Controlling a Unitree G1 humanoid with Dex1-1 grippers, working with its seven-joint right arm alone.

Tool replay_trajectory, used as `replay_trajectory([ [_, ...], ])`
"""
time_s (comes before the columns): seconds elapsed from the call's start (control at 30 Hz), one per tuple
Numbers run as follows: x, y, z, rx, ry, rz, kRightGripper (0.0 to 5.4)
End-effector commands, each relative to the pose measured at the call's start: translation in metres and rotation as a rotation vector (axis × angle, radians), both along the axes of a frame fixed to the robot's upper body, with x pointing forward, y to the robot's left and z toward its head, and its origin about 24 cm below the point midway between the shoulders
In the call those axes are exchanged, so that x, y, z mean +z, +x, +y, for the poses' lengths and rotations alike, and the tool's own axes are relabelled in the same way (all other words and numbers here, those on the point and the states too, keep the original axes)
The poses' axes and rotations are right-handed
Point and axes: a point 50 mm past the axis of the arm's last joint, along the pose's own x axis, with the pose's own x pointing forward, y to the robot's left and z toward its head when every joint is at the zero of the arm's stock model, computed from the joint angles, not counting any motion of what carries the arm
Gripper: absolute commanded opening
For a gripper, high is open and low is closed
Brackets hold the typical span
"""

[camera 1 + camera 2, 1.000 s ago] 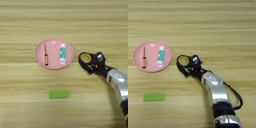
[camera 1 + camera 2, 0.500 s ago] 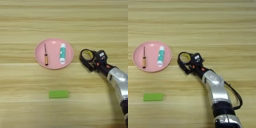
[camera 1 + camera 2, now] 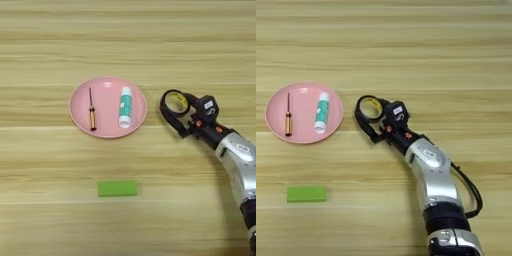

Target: Move the objects on the table

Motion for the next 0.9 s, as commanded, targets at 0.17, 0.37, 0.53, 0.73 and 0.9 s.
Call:
replay_trajectory([
  [0.17,0.040,0.014,-0.001,0.000,0.003,-0.196,4.02],
  [0.37,0.046,0.012,0.000,0.007,0.027,-0.247,4.02],
  [0.53,0.048,0.011,0.001,0.014,0.037,-0.270,4.02],
  [0.73,0.053,0.008,0.003,0.041,0.066,-0.316,4.02],
  [0.9,0.057,0.005,0.005,0.062,0.098,-0.351,4.02],
])
